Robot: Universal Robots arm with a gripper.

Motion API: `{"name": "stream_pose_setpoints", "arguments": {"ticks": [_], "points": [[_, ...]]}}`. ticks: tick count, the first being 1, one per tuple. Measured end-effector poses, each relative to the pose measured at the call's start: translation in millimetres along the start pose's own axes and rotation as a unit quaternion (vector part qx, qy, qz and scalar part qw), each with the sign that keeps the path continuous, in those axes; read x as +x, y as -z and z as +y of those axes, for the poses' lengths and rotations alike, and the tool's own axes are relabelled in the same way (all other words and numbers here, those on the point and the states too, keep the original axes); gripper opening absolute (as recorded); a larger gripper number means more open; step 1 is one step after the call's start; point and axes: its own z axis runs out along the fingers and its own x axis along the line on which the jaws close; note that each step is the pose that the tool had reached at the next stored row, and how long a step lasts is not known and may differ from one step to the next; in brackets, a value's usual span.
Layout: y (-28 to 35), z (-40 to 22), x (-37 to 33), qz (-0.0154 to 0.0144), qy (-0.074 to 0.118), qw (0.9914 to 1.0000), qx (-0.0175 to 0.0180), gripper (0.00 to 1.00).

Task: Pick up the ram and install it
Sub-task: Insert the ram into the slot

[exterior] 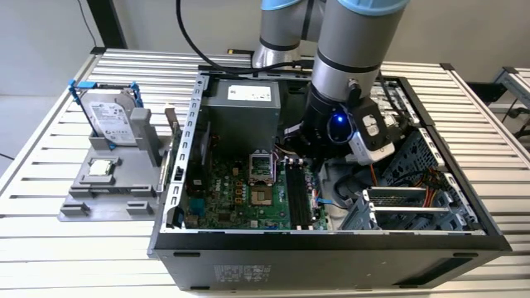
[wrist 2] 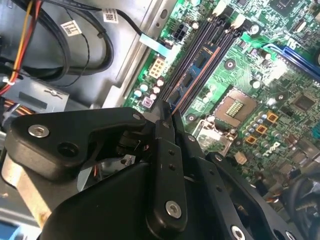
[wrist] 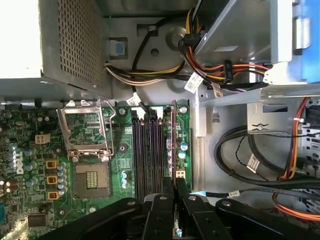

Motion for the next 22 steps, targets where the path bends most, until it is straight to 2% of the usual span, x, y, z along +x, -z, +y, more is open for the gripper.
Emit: {"name": "stream_pose_setpoints", "arguments": {"ticks": [7,13,18,22], "points": [[-11.9,-1.7,0.5,0.0002,0.010,0.99995,-0.0004,0.00],[-21.1,-6.8,0.6,0.0015,0.019,0.99982,-0.0007,0.00],[-25.6,-13.5,0.4,0.0028,0.027,0.99964,-0.0010,0.00],[-29.2,-14.2,0.6,0.0029,0.038,0.99929,-0.0014,0.00]]}}
